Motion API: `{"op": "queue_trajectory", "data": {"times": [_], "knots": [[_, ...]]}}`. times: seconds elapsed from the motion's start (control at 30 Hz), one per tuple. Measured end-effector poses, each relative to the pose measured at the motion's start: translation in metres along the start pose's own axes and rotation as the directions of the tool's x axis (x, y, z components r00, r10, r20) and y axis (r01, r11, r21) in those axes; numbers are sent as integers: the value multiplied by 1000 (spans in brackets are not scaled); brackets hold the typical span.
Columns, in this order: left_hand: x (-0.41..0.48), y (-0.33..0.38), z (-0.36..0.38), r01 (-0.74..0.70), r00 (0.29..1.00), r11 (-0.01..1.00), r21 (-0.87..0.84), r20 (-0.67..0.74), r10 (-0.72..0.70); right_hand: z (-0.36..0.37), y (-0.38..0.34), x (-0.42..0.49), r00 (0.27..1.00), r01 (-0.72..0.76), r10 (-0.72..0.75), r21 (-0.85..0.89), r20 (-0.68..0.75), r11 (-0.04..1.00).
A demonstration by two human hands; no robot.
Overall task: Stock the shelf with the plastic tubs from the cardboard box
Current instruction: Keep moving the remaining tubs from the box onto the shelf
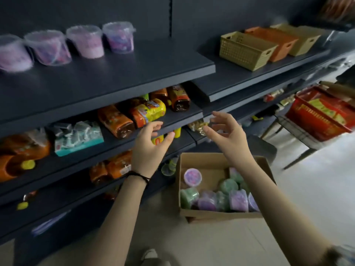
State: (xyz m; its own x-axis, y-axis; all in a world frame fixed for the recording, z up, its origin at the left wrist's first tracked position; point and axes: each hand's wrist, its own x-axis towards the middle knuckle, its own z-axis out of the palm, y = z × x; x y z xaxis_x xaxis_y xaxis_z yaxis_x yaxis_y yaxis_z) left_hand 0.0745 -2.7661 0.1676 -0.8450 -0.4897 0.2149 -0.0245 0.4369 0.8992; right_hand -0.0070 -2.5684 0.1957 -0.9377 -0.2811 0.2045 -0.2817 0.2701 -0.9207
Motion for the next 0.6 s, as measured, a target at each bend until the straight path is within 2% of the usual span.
{"op": "queue_trajectory", "data": {"times": [0.13, 0.3, 0.4, 0.53, 0.6], "knots": [[-3, -40, 74, 87, 980, 983, 164, 165, -114, -26, 84, 7, 982, -180, 182, -52, 41, 982], [-1, -105, 168, 293, 911, 949, 120, 266, -315, -40, 207, 7, 925, -375, 380, -107, 31, 921], [-6, -154, 220, 399, 862, 908, 128, 284, -419, -39, 280, 1, 875, -467, 479, -138, 72, 873], [-24, -235, 277, 588, 727, 780, 215, 282, -626, -24, 376, 0, 786, -534, 581, -243, 211, 810], [-32, -277, 301, 624, 670, 729, 283, 286, -685, -9, 425, 3, 728, -548, 617, -289, 298, 785]]}}
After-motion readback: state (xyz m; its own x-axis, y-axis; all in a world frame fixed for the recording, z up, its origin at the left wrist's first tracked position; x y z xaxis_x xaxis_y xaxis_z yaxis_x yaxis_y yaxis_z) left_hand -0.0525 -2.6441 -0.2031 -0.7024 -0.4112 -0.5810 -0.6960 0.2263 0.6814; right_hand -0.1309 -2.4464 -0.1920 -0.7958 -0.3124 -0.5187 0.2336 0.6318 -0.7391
